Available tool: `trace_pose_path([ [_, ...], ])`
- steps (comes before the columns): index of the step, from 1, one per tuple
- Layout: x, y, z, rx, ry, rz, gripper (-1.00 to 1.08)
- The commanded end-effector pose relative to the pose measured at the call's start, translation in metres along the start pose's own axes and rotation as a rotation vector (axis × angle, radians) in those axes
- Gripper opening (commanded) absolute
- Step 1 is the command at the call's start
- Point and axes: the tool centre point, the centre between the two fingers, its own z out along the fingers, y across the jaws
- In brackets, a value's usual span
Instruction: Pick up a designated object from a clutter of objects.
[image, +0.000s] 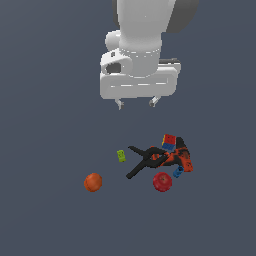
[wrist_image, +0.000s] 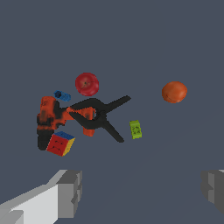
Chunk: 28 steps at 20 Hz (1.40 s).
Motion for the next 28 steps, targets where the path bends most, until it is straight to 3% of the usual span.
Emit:
trace_pose_path([
  [1,0.0,0.0,0.0,0.0,0.0,0.0,1.0],
  [10,0.015,-0.005,-0.012,-0.017,0.047,-0.039,1.0],
  [19,0.021,-0.008,-0.005,-0.017,0.042,-0.051,1.0],
  [28,0.05,-0.02,0.028,-0.019,0.028,-0.11,1.0],
])
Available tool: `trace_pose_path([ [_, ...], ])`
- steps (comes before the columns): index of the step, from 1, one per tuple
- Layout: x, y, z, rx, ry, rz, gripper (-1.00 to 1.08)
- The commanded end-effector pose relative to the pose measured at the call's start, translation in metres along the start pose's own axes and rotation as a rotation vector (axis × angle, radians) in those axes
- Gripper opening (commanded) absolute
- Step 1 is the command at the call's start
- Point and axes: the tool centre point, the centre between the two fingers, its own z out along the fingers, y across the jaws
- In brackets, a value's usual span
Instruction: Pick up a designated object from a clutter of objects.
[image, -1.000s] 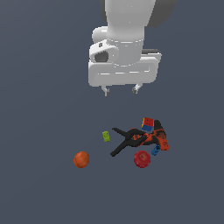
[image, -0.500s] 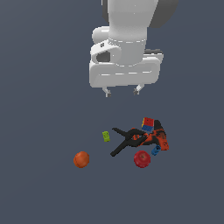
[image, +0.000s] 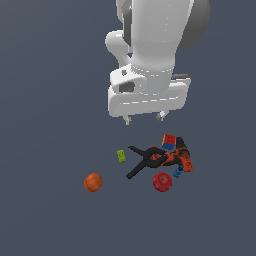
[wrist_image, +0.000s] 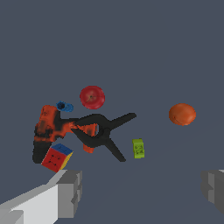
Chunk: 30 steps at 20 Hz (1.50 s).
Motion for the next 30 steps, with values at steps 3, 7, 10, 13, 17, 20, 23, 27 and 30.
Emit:
trace_pose_path([
  [3,0.02,-0.009,0.026,0.001,-0.01,-0.043,1.0],
  [7,0.04,-0.019,0.058,0.003,-0.021,-0.09,1.0],
  [10,0.053,-0.028,0.084,0.006,-0.029,-0.125,1.0],
  [13,0.065,-0.037,0.111,0.009,-0.036,-0.161,1.0],
  [17,0.078,-0.05,0.148,0.014,-0.046,-0.207,1.0],
  [20,0.085,-0.058,0.173,0.018,-0.052,-0.236,1.0],
  [23,0.09,-0.066,0.193,0.022,-0.057,-0.259,1.0],
  [27,0.093,-0.073,0.214,0.026,-0.062,-0.282,1.0],
  [30,0.095,-0.076,0.224,0.028,-0.065,-0.294,1.0],
])
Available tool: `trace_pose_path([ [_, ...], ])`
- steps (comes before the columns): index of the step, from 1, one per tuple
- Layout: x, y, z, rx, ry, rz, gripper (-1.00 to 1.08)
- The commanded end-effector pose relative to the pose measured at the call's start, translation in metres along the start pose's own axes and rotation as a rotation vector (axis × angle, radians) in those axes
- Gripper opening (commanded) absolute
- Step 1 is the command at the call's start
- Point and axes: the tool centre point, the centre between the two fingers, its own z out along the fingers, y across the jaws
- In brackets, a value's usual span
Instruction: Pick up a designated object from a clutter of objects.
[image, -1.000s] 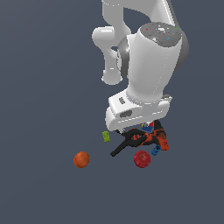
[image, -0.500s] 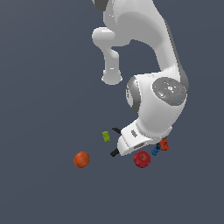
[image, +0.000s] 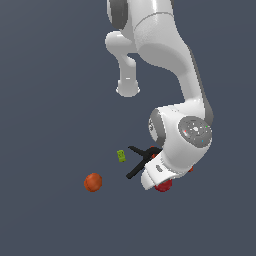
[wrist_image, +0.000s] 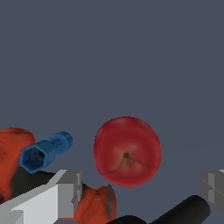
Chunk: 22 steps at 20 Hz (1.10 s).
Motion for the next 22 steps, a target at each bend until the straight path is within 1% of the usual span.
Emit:
trace_pose_path([
  [1,0.003,-0.002,0.007,0.001,0.0,-0.009,1.0],
  [9,0.003,-0.003,0.014,0.002,-0.002,-0.012,1.0],
  [17,0.002,-0.003,0.053,0.002,-0.002,-0.013,1.0],
  [22,0.003,-0.003,0.062,0.002,-0.001,-0.013,1.0],
])
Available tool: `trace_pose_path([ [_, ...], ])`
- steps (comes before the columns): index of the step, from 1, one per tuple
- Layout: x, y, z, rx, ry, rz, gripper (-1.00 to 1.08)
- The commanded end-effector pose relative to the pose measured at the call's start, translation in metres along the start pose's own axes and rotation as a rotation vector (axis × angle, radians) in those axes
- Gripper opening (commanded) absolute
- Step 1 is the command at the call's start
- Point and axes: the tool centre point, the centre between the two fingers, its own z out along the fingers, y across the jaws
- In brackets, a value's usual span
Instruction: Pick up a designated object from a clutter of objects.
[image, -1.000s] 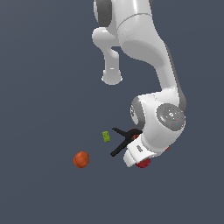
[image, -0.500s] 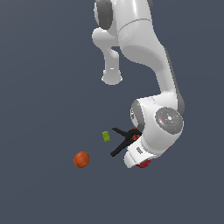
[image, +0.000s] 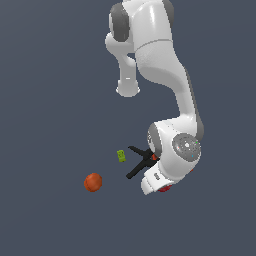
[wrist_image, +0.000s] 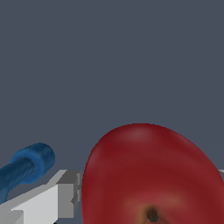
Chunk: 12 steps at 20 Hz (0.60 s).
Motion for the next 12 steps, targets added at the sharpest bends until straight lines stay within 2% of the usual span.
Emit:
trace_pose_path([
  [1,0.0015,0.0004,0.0005,-0.001,0.002,0.0,1.0],
  [2,0.0016,0.0004,0.0002,-0.001,0.002,0.0,1.0],
  [3,0.0016,0.0004,0.0002,-0.001,0.002,0.0,-1.0],
  [12,0.0016,0.0004,0.0002,-0.001,0.002,0.0,-1.0],
])
